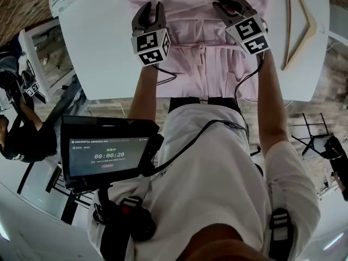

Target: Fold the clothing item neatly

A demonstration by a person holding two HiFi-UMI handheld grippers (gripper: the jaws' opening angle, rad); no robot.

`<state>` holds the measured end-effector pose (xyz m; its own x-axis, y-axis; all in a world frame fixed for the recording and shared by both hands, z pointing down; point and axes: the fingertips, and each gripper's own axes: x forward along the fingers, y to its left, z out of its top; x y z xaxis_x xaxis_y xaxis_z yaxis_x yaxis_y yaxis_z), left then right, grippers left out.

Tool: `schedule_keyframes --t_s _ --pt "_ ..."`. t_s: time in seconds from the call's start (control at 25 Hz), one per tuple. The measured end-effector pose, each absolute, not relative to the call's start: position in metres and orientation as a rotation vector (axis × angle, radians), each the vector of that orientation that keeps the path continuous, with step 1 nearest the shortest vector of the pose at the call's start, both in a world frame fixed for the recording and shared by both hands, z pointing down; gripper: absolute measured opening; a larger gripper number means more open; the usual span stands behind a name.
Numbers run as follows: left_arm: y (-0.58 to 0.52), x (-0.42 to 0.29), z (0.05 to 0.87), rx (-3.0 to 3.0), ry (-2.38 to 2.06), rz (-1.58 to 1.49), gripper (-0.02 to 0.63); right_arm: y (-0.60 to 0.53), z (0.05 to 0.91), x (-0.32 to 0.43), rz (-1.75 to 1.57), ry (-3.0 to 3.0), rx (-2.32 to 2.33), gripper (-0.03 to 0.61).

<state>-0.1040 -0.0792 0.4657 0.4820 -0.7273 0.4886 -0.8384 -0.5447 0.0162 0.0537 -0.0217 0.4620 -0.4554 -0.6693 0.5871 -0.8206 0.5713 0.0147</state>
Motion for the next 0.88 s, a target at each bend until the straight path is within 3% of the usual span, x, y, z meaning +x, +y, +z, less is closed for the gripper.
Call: schedule_keyframes --t_s 0.16,0.32,0.52,0.88 --pt "-0.080 -0.127 0.481 2.371 -1.367 0.688 0.091 -0.015 0.452 0.055 0.529 -2.377 1.153 0.043" --pt "-0.081 -0.142 0.479 2.350 -1.437 0.701 0.091 -0.003 0.449 0.044 0.488 -2.384 1.022 0.057" --pt "-0.075 -0.133 0.469 2.441 -1.435 0.728 0.091 0.014 0.459 0.036 0.428 -2.339 0.910 0.187" --pt "-0.059 -0.108 0.465 2.477 -1.363 0.718 0.091 -0.011 0.462 0.019 0.244 -2.253 1.030 0.193"
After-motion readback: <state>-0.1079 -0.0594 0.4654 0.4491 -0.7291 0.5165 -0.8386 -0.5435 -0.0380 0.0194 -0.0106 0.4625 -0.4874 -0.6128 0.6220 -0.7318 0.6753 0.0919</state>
